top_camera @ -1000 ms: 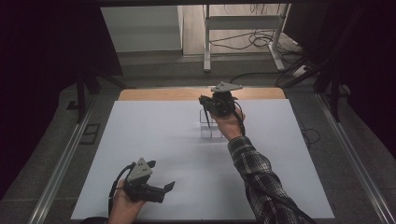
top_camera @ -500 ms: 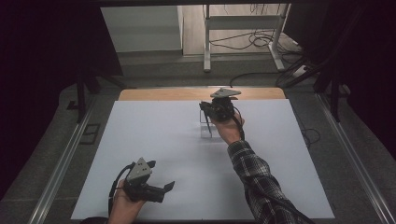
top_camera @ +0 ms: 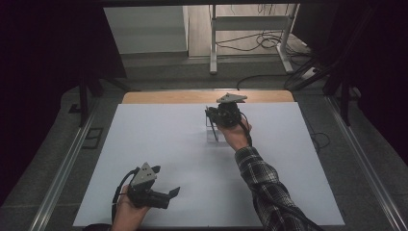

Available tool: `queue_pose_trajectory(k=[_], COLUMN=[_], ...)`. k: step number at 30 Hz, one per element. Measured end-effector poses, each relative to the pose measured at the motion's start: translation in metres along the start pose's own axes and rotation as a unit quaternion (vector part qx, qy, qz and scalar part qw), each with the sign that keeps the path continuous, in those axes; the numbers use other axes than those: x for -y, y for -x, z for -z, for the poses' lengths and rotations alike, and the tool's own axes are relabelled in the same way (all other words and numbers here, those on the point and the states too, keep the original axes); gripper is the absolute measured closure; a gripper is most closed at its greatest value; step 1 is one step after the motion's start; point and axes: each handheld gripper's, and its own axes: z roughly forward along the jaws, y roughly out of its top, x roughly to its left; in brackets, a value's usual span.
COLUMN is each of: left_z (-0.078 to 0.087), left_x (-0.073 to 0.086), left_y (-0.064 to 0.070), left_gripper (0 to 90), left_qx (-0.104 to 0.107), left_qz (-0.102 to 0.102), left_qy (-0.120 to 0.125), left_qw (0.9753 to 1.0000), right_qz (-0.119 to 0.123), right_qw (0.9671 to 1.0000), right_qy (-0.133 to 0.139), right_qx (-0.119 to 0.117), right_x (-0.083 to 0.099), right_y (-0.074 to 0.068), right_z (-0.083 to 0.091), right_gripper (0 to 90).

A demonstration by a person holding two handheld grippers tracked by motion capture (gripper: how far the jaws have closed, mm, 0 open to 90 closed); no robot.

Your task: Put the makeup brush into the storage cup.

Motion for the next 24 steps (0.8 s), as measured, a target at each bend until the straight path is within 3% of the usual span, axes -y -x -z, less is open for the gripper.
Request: queue_pose_trajectory(k=[15,24], left_z=[0.002,0.002], left_x=[-0.001,-0.001], left_y=[-0.001,-0.002], left_gripper=[0.2,0.3], left_qx=[0.009,0.019], left_qz=[0.012,0.020], left_qy=[0.012,0.014], left_qw=[0.9998,0.9995], right_qz=[0.003,0.004], right_qw=[0.9999,0.9997], right_qy=[-0.010,-0.013], right_qx=[-0.008,-0.019], right_x=[-0.006,-0.005], right_y=[-0.006,-0.012], right_z=[0.011,0.020], right_gripper=[50.0,44.5])
